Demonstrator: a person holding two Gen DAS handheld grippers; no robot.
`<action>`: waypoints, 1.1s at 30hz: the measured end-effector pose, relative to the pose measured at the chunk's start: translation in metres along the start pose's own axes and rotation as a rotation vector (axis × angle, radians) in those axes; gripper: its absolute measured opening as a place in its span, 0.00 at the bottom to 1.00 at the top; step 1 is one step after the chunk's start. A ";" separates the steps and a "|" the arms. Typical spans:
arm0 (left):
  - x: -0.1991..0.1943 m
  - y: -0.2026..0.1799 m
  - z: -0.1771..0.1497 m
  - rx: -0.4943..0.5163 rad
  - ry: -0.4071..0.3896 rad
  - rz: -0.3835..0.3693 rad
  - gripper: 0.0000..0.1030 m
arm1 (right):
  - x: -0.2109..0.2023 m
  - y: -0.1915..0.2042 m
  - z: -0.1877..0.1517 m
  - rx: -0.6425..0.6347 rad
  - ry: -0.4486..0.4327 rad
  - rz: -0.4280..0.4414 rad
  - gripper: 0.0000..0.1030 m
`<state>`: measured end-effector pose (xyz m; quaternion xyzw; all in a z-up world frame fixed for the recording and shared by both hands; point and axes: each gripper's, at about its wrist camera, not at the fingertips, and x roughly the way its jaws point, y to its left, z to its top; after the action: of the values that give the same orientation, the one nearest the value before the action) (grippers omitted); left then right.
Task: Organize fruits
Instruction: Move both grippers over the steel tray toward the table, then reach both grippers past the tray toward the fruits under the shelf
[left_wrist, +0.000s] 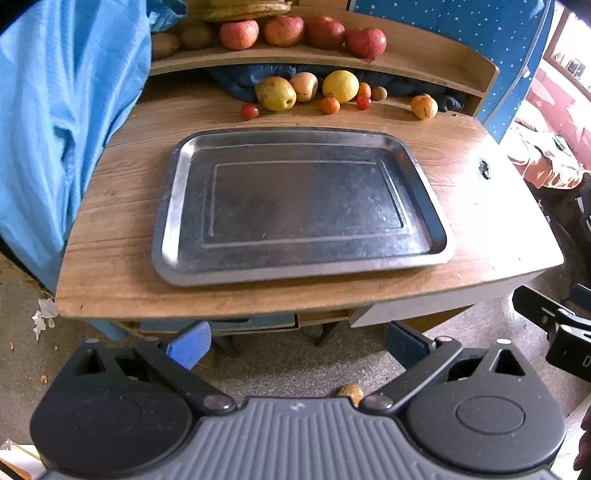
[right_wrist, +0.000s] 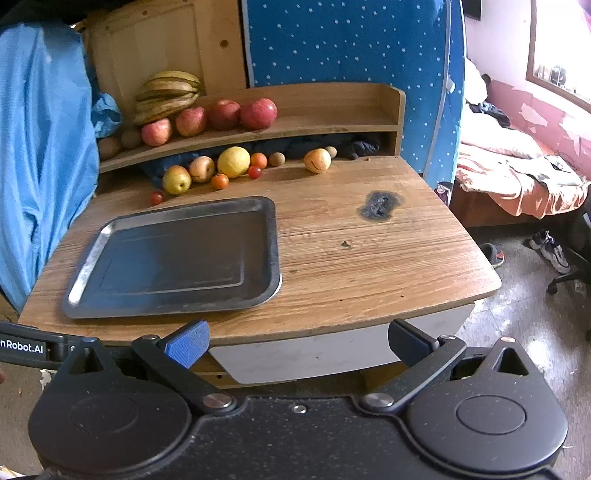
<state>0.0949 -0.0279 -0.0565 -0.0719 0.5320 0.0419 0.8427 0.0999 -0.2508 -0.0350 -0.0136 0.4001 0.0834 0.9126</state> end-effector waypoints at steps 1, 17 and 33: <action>0.003 -0.001 0.004 0.000 0.001 -0.001 1.00 | 0.005 -0.002 0.003 0.001 0.004 0.001 1.00; 0.036 -0.034 0.069 -0.065 0.037 0.047 1.00 | 0.073 -0.033 0.059 -0.047 0.062 0.084 1.00; 0.058 -0.074 0.114 -0.020 0.058 0.080 1.00 | 0.111 -0.082 0.086 0.035 0.053 0.098 1.00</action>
<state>0.2329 -0.0826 -0.0551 -0.0602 0.5583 0.0787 0.8237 0.2492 -0.3083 -0.0614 0.0199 0.4258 0.1205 0.8965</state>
